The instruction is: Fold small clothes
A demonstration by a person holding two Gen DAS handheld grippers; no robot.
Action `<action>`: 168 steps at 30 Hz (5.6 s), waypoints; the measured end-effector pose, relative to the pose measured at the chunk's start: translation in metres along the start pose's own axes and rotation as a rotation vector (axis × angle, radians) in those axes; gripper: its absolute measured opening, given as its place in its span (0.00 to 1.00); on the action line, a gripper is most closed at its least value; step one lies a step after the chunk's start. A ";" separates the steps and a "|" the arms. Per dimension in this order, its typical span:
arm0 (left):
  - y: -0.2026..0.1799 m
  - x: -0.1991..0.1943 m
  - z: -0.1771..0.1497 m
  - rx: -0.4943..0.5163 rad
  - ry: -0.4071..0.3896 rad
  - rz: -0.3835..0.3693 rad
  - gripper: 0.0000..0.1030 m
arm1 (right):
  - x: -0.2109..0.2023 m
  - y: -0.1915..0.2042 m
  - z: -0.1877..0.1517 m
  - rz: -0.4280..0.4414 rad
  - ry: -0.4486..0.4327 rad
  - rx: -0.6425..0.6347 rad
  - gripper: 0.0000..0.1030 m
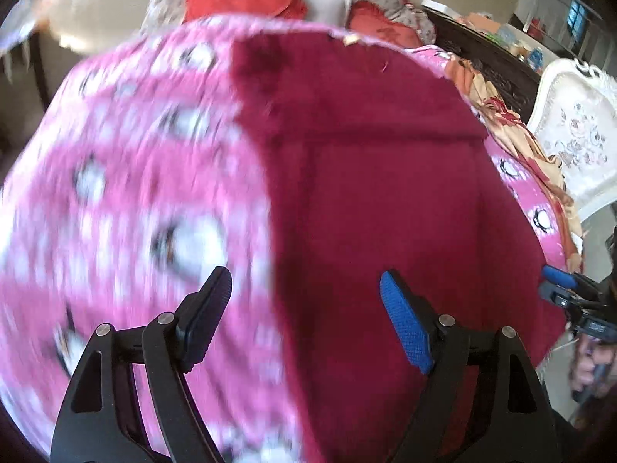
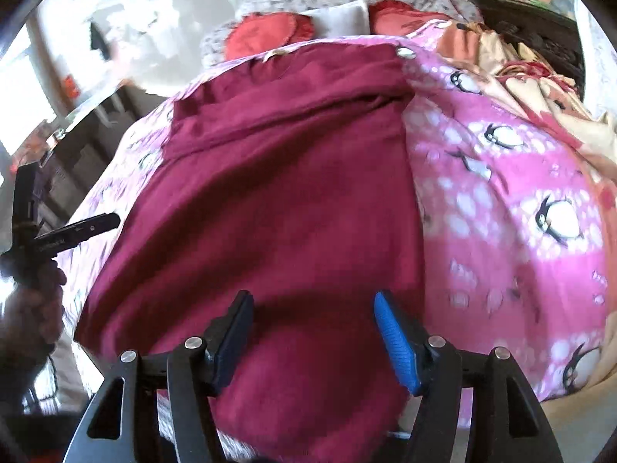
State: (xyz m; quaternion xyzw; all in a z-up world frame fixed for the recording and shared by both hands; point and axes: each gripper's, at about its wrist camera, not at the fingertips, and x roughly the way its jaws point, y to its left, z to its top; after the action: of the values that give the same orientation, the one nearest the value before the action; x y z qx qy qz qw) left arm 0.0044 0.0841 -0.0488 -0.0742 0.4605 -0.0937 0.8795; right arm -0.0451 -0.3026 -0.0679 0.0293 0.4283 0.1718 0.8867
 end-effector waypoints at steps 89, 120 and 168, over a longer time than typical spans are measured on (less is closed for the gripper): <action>-0.001 -0.018 -0.063 -0.149 0.040 -0.295 0.19 | -0.036 -0.052 -0.050 0.405 -0.126 0.252 0.30; -0.015 -0.101 -0.057 -0.023 -0.108 -0.277 0.04 | -0.160 -0.002 -0.043 0.217 -0.258 -0.001 0.05; 0.036 0.045 0.189 -0.221 -0.251 -0.074 0.81 | 0.038 -0.066 0.194 0.098 -0.341 0.220 0.35</action>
State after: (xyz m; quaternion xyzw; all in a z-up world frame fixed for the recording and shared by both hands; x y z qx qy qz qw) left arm 0.1891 0.1166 0.0141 -0.1988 0.3517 -0.0649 0.9125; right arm 0.1444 -0.3335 0.0132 0.1753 0.2863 0.1597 0.9283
